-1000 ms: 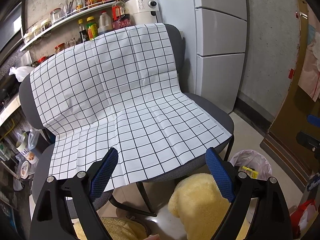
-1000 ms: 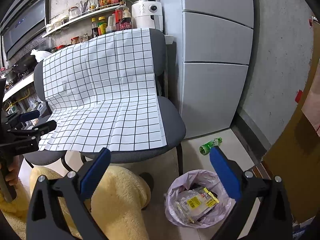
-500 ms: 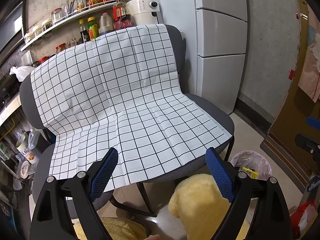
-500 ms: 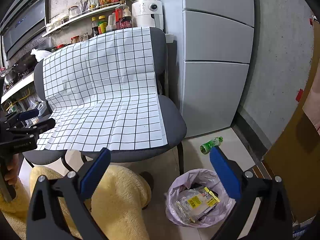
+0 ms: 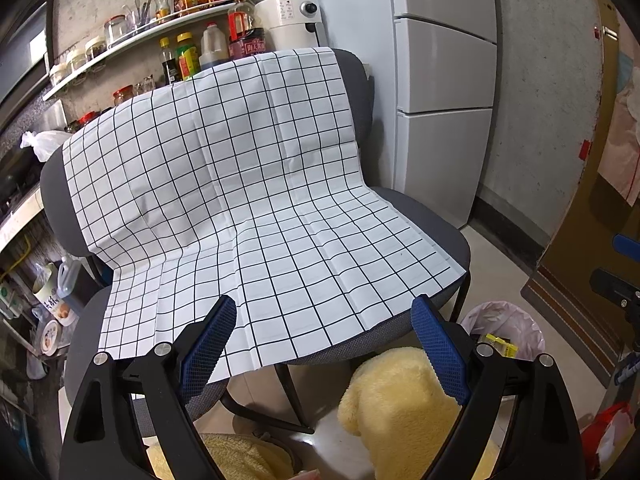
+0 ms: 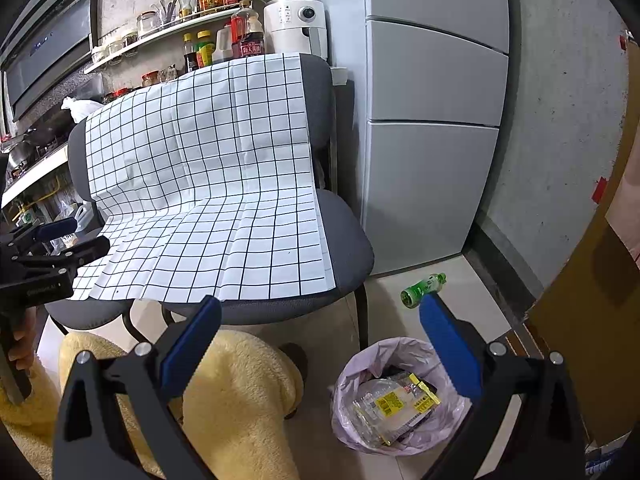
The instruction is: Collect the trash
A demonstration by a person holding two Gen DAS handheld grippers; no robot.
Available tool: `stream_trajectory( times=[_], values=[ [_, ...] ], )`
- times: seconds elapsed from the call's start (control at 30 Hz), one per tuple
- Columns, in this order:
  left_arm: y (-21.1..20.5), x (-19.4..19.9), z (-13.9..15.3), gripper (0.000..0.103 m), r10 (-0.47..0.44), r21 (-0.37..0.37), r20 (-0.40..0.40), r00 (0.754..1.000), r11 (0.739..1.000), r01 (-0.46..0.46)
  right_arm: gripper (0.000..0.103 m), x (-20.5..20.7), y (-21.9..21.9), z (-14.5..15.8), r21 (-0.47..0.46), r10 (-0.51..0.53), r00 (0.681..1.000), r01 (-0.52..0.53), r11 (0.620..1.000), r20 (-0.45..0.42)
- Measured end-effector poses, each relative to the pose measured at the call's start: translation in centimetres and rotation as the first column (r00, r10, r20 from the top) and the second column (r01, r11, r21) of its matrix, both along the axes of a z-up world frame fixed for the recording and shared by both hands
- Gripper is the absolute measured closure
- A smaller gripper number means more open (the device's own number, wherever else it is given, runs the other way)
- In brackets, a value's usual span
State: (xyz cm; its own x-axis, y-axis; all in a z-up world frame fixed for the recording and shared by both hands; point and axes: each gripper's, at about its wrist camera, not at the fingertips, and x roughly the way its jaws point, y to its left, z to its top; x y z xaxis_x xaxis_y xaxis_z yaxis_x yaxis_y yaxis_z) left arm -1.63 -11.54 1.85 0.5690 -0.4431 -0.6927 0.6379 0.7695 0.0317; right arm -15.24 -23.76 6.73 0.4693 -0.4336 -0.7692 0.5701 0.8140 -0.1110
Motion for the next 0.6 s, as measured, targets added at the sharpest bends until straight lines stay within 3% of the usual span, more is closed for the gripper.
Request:
stream_trajectory(
  times=[0.6],
  values=[
    [0.41,0.01,-0.14,0.014,0.003,-0.004,0.001,1.000,1.000,-0.003,0.006,0.04,-0.18,-0.30,0.006,-0.002,1.000,0.002,1.000,-0.003]
  ],
)
